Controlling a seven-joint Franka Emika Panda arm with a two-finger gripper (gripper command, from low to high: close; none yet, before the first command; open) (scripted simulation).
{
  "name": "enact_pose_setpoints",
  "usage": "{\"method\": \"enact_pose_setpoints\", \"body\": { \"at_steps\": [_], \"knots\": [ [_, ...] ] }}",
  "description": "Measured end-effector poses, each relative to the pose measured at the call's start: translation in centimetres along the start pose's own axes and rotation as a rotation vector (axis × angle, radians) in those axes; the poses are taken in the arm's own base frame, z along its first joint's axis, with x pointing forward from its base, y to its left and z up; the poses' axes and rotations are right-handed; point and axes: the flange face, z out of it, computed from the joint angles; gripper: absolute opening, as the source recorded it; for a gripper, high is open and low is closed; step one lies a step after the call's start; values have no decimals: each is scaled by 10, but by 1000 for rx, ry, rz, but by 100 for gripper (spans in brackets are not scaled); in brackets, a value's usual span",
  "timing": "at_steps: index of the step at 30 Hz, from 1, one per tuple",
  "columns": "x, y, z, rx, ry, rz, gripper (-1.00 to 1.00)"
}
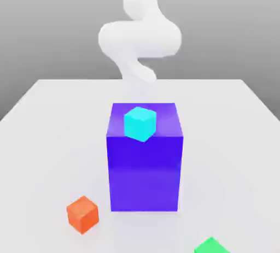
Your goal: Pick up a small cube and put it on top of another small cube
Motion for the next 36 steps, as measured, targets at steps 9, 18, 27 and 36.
{"method": "enact_pose_setpoints", "body": {
  "at_steps": [9, 18, 27, 36],
  "knots": [
    [-40, -55, 139, -61, -211, -244, 0],
    [-134, -92, 273, -110, -413, -503, 0],
    [-259, -91, 392, -161, -605, -760, 0],
    [-390, -47, 493, -197, -749, -964, 0]
  ]
}}
